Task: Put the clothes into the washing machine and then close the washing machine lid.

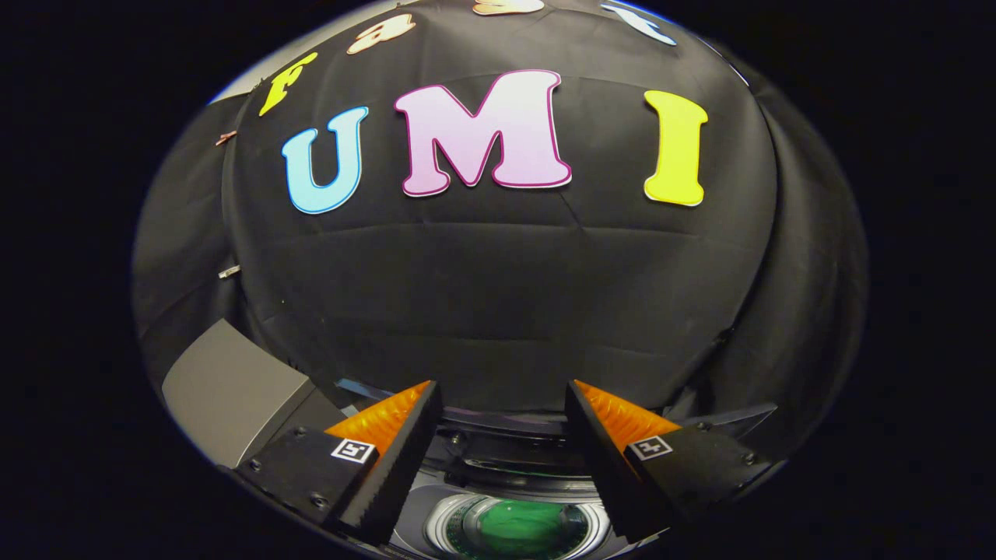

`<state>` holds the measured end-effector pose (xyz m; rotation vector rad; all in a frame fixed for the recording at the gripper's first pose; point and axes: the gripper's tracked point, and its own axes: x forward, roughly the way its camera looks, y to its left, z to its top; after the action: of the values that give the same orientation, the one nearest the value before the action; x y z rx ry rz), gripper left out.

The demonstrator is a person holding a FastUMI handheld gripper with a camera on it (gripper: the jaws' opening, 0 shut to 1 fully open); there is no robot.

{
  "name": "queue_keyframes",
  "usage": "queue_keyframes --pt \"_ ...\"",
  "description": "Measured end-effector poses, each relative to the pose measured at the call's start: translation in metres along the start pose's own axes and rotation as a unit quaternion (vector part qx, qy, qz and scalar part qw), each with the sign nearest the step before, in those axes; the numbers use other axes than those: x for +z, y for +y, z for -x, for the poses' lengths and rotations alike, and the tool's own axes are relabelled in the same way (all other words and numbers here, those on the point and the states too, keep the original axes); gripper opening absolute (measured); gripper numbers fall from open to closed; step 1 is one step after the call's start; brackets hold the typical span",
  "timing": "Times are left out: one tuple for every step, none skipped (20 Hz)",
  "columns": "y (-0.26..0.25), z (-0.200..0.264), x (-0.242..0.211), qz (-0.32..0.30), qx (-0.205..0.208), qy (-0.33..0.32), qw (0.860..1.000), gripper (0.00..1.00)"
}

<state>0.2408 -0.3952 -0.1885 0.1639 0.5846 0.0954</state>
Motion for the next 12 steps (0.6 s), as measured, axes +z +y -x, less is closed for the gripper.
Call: queue_keyframes --pt "0.0 0.001 0.0 0.001 0.001 -0.002 1.0 1.0" --pt "0.002 0.004 -0.001 0.003 0.001 -0.004 1.0 1.0" --pt "0.004 0.011 -0.004 0.005 0.002 -0.005 1.0 1.0" --pt "0.007 0.017 -0.004 0.007 0.002 -0.006 1.0 1.0" --pt "0.009 0.022 -0.005 0.01 0.003 -0.009 1.0 1.0" --pt "0.011 0.025 -0.007 0.015 0.003 -0.011 1.0 1.0" --pt "0.012 0.028 -0.007 0.018 0.002 -0.014 1.0 1.0" --pt "0.015 0.029 -0.012 0.045 -0.004 -0.007 0.999 1.0" --pt "0.017 0.036 -0.013 0.086 -0.011 -0.006 0.996 1.0" --pt "0.02 0.034 -0.016 0.125 -0.021 -0.005 0.992 1.0" --pt "0.021 0.028 -0.021 0.157 -0.031 -0.012 0.987 1.0" --pt "0.019 0.026 -0.027 0.183 -0.038 -0.012 0.982 1.0"
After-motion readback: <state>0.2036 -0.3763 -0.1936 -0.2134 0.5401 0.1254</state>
